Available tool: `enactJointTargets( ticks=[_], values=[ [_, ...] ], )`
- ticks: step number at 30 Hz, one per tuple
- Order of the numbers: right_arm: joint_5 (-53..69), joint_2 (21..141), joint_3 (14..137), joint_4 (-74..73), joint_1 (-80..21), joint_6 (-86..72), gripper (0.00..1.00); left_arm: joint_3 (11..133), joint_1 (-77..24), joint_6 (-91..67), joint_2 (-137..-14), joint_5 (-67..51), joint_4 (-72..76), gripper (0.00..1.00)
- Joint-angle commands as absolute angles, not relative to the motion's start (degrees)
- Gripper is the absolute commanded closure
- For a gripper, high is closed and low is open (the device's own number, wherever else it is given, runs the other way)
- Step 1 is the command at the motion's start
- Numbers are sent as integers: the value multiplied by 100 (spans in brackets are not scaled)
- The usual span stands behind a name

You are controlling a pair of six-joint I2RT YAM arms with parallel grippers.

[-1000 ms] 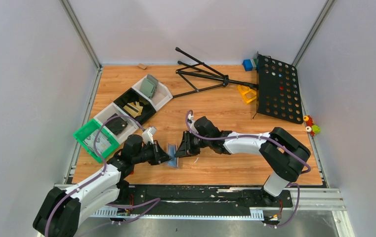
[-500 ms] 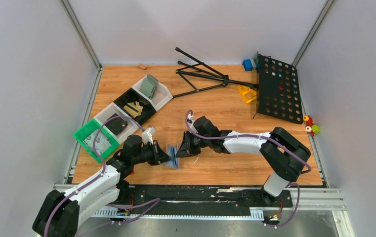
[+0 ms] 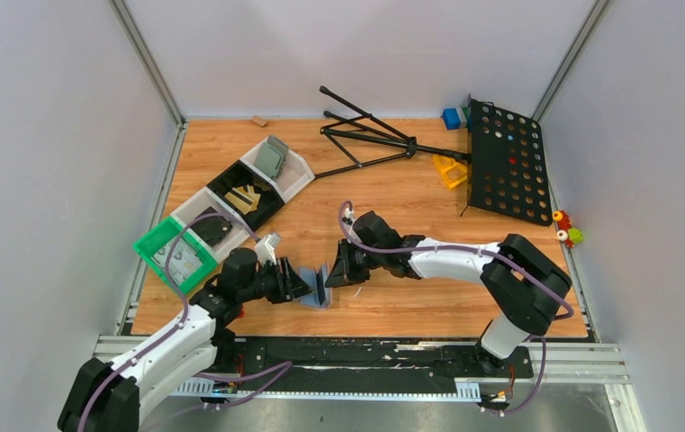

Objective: Take the credit cards out of the card holder
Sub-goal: Remove the credit card from the card holder.

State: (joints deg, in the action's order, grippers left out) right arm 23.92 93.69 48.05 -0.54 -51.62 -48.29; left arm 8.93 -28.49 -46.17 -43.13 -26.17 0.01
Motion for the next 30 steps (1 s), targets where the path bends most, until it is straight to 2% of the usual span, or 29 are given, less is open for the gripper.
enactJointTargets(
  ticks=[1,4,6,8,11,14,19,22,24,27,30],
  values=[
    [2164,9154,4806,-272,-5195,-4676,100,1011,-2874,-4689,-3980,-2397,-383,51],
    [2152,9084,4736,-232,-5165,-4691,100,935,-2874,-4821,-3807,-2396,-380,45],
    [2189,9045,4680,-140,-5152,-4717,100,893,-2874,-4874,-3726,-2445,-339,33],
    [2211,9034,4676,-132,-5142,-4711,100,862,-2874,-4910,-3638,-2482,-288,27],
    [2269,9024,4656,-65,-5142,-4724,100,812,-2874,-4939,-3552,-2481,-215,22],
    [2320,9042,4658,-53,-5142,-4725,100,847,-2874,-4863,-3696,-2435,-201,22],
    [2260,9019,4575,-53,-5088,-4719,100,1009,-2874,-4635,-4172,-2265,-345,40],
    [2231,8939,4439,-46,-5011,-4699,100,1044,-2874,-4557,-4305,-2164,-375,60],
    [2153,8850,4369,-150,-4944,-4641,99,1052,-2874,-4540,-4286,-2100,-393,76],
    [1968,8640,4212,-369,-4832,-4488,89,1050,-2874,-4520,-4222,-2094,-370,95],
    [1926,8294,3979,-512,-4591,-4358,74,1043,-2874,-4523,-4133,-2284,-234,100]
  ],
)
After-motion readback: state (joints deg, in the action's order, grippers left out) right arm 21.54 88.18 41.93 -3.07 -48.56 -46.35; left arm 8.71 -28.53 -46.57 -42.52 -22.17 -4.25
